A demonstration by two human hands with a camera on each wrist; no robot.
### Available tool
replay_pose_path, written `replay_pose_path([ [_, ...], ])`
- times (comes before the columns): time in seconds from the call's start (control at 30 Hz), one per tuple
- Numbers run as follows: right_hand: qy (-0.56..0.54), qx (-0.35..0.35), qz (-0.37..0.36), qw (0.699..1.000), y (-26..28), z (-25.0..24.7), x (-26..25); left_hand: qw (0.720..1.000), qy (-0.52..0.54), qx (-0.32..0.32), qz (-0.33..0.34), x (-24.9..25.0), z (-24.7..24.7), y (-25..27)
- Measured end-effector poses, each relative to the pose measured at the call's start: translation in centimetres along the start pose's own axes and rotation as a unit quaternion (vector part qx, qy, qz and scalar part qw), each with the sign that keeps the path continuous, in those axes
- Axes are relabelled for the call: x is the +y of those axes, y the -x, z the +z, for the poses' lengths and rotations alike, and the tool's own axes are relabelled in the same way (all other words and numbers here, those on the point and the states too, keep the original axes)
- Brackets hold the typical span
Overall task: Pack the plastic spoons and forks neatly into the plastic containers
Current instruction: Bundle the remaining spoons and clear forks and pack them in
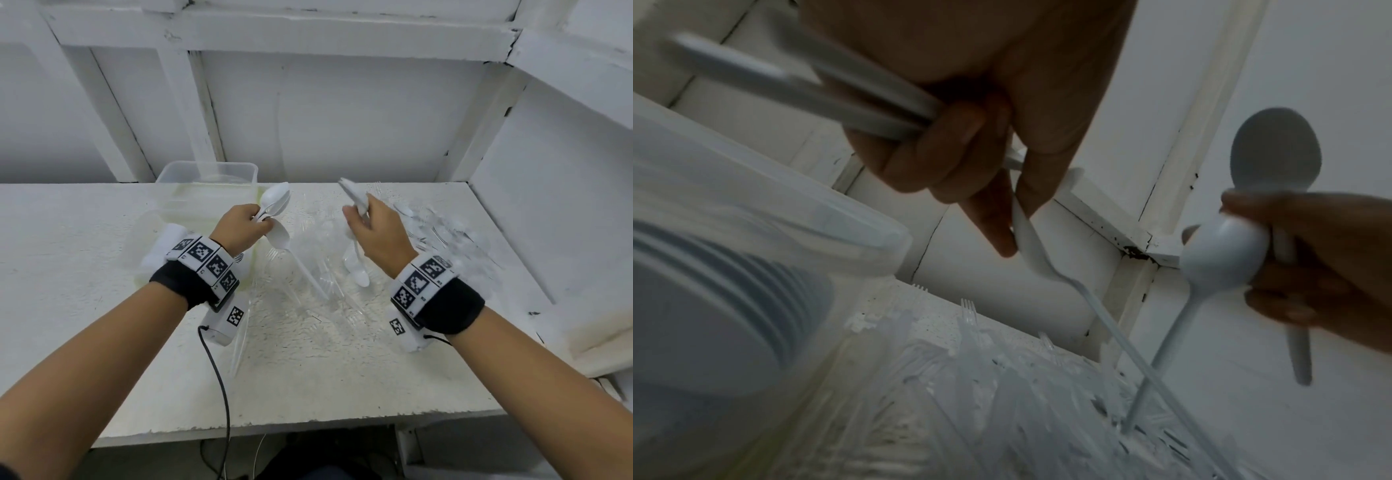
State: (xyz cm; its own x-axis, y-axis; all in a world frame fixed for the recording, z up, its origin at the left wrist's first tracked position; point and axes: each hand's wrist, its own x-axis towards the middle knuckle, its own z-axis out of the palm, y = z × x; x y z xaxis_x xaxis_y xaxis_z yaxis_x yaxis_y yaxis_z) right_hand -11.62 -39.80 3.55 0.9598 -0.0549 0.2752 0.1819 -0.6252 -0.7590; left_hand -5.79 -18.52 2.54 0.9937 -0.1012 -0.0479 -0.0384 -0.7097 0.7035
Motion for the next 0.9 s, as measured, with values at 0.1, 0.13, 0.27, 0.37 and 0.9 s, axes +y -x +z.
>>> replay_pose_path([
  [0.1, -0.021, 0.029, -0.005, 0.999, -0.8, -0.4, -1.9, 0.999, 0.028, 0.014, 0.01, 0.4, 0.1, 0.7],
  [0.13, -0.033, 0.03, -0.005, 0.999, -1.0, -0.5, -2.4, 0.999, 0.042, 0.02, 0.013, 0.6, 0.1, 1.0],
  [0.27, -0.084, 0.036, -0.018, 0.996, -1.4, -0.6, -4.3, 0.995, 0.091, 0.037, 0.031, 1.6, 0.1, 1.9],
  [0.37, -0.05, 0.019, -0.046, 0.998, -1.1, 0.2, -4.9, 0.99, 0.122, 0.047, 0.044, 2.2, 0.1, 2.5],
  [0.9, 0.003, -0.069, -0.008, 0.998, 1.5, 4.5, -2.3, 0.948, 0.306, -0.012, -0.084, 3.1, 1.7, 5.1],
])
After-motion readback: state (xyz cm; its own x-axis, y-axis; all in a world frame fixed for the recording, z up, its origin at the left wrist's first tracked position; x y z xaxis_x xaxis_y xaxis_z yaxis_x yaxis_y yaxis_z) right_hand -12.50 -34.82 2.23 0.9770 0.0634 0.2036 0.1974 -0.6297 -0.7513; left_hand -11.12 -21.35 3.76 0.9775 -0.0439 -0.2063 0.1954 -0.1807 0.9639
